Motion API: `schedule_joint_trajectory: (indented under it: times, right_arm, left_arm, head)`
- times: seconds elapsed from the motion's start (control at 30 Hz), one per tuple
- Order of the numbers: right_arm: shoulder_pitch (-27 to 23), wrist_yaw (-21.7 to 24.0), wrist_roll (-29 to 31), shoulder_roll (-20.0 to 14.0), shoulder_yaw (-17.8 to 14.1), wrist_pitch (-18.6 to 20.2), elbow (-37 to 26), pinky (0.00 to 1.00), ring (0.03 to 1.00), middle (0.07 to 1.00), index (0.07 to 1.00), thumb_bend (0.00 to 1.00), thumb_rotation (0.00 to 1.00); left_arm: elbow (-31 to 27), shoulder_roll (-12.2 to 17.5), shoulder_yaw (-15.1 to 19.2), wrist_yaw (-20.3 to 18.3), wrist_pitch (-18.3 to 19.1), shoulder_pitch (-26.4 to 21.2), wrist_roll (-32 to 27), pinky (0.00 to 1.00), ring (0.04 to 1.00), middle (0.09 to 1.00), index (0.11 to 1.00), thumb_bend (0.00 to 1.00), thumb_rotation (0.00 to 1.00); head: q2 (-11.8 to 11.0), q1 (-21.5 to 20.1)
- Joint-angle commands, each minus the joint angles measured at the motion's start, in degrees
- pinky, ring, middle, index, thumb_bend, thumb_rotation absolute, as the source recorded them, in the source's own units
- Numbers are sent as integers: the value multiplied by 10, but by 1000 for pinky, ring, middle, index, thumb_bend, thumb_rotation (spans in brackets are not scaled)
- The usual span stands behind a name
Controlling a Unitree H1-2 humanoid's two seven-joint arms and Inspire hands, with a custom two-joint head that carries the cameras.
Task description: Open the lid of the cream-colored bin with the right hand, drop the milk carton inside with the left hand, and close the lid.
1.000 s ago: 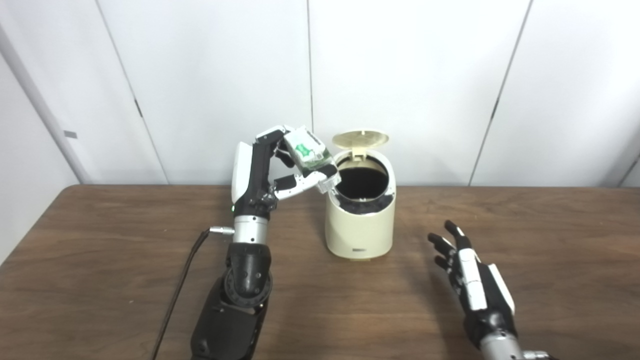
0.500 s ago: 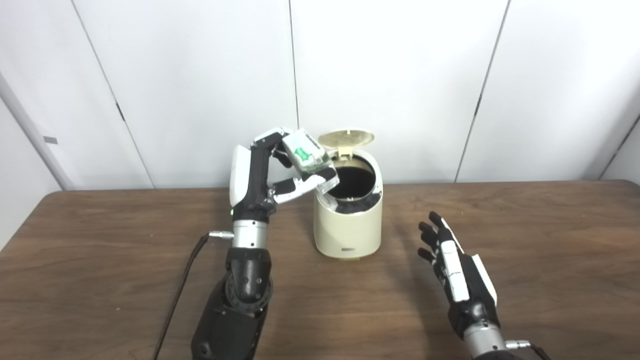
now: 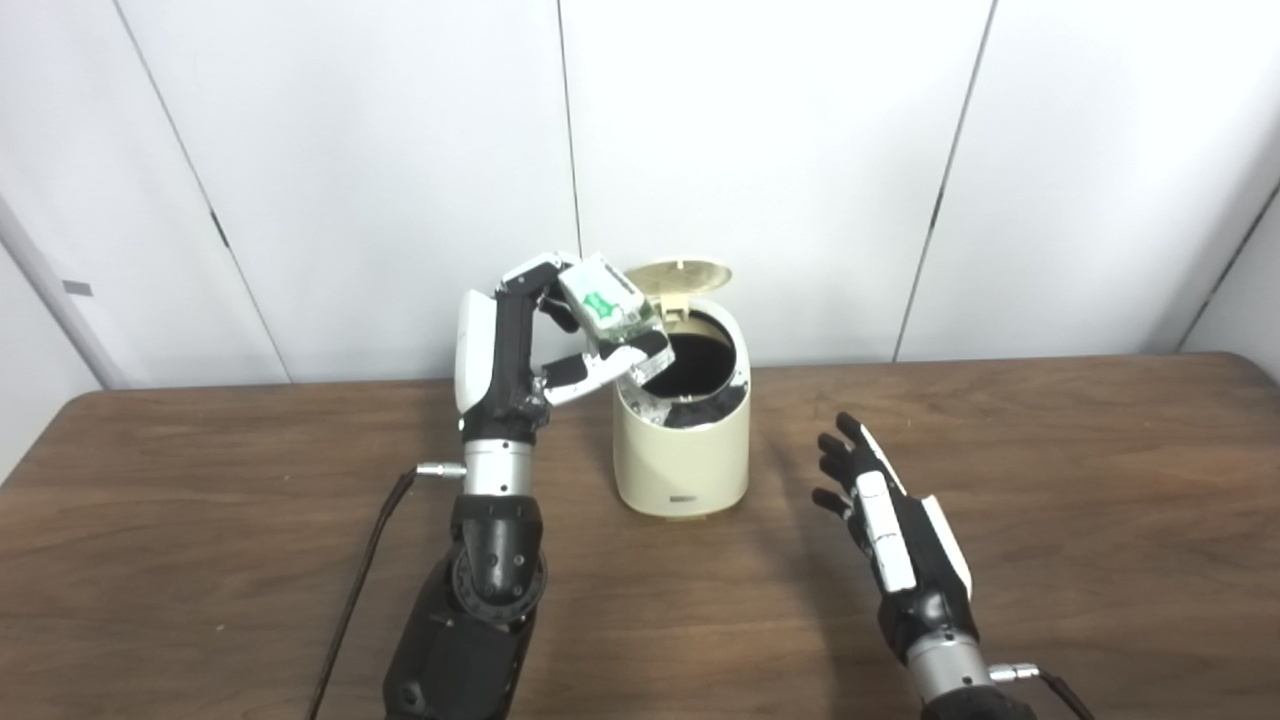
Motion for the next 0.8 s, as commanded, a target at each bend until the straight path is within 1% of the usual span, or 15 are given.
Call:
schedule_joint_trajectory:
  times: [0.0, 0.27, 0.43, 0.6, 0.77]
  right_arm:
    - [-19, -2, 0, 9, 2, -19, -23, 842, 918, 912, 945, 510, 1000]
    - [-17, -8, 8, 21, -2, -23, -19, 850, 916, 898, 941, 524, 1000]
    - [-19, -11, 8, 23, -3, -29, -13, 844, 913, 890, 939, 511, 1000]
    - [-19, -11, 22, 29, -9, -32, -13, 871, 923, 895, 940, 516, 1000]
    - [-18, -15, 29, 37, -12, -27, -19, 870, 918, 881, 933, 574, 1000]
  left_arm:
    - [-6, -9, -5, 13, -30, -40, 4, 365, 425, 512, 497, 477, 0]
    - [20, -13, -14, 18, -35, -43, 8, 390, 442, 513, 476, 478, 0]
    - [33, -17, -14, 24, -35, -47, 9, 391, 442, 508, 476, 479, 0]
    - [51, -22, -15, 28, -45, -54, 6, 400, 442, 510, 471, 479, 0]
    - [71, -28, -17, 44, -55, -63, 16, 392, 439, 513, 472, 478, 0]
  head:
    - [0, -1]
    - [-3, 2]
    - [-4, 1]
    - [-6, 0]
    - [-5, 1]
